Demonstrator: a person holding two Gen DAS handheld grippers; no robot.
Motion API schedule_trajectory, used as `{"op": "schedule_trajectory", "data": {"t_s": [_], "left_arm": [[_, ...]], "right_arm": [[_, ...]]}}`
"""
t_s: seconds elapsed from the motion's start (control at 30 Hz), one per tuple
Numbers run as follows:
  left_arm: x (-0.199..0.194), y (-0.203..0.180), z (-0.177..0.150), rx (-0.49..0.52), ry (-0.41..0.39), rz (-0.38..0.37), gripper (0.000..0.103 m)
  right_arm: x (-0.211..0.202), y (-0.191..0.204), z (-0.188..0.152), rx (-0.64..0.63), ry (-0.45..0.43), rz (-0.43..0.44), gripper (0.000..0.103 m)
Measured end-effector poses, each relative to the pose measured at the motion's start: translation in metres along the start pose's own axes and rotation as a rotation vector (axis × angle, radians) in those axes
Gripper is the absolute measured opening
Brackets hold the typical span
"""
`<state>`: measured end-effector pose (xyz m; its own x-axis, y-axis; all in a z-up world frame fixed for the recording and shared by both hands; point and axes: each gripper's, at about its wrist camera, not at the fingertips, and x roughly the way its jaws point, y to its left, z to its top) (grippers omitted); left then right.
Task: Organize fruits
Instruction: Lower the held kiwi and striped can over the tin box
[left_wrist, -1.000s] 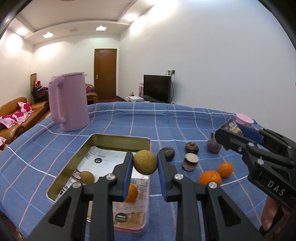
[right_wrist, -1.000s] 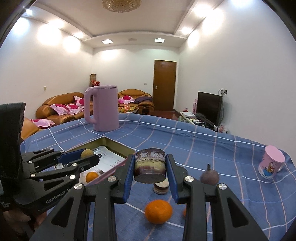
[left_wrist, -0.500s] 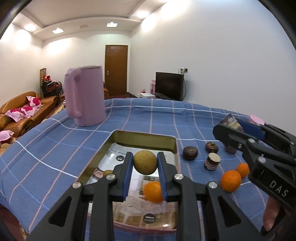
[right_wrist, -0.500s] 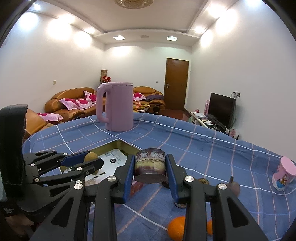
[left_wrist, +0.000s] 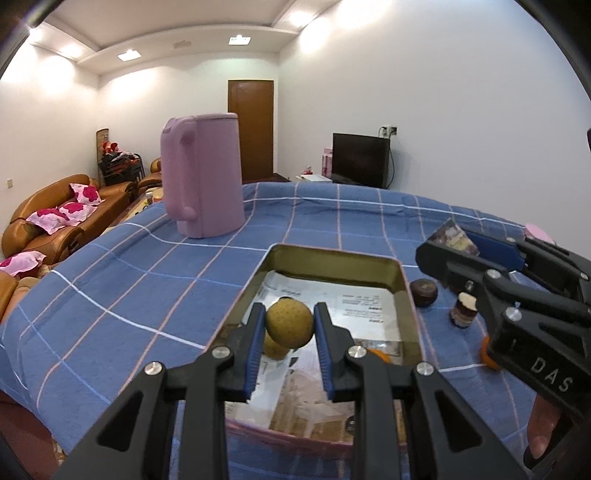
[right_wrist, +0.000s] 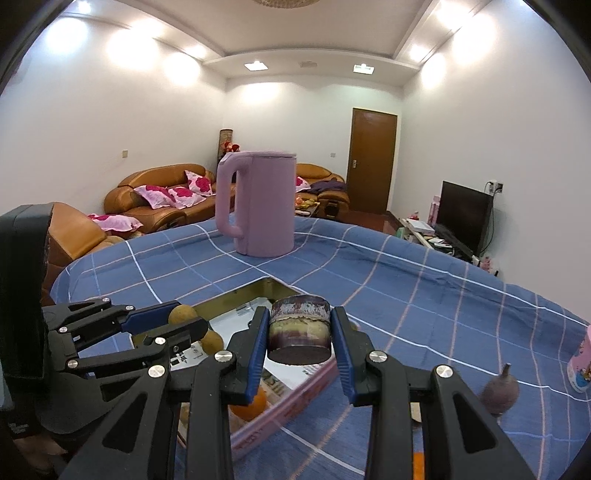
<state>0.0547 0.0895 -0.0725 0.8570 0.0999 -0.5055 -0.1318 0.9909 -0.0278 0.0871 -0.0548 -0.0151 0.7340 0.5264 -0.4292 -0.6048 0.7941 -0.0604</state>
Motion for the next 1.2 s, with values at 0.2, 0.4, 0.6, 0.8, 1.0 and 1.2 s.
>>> {"op": "schedule_trajectory", "data": {"t_s": [0.2,0.4,0.6,0.8,1.0,1.2], "left_arm": [[0.004,0.008,-0.003,-0.003,0.018,0.017,0.028],[0.008,0.016,-0.005,0.000,0.038,0.037,0.028],[0.013,0.015,-0.009,0.020,0.070,0.043,0.028],[0.021,0.012,-0.014,0.039,0.102,0.048,0.028],[0.026,0.008,-0.017,0.065,0.123,0.054,0.028],[0.026,0.005,-0.018,0.083,0.127,0.069,0.028]], "right_arm": [[0.017,0.012,0.001,-0.015,0.026,0.023,0.036],[0.030,0.018,0.000,-0.019,0.052,0.035,0.036],[0.046,0.019,-0.005,-0.001,0.107,0.040,0.036],[0.057,0.017,-0.012,0.012,0.167,0.048,0.036],[0.068,0.017,-0.019,0.016,0.222,0.061,0.036],[0.071,0.018,-0.021,0.018,0.251,0.083,0.036]]}}
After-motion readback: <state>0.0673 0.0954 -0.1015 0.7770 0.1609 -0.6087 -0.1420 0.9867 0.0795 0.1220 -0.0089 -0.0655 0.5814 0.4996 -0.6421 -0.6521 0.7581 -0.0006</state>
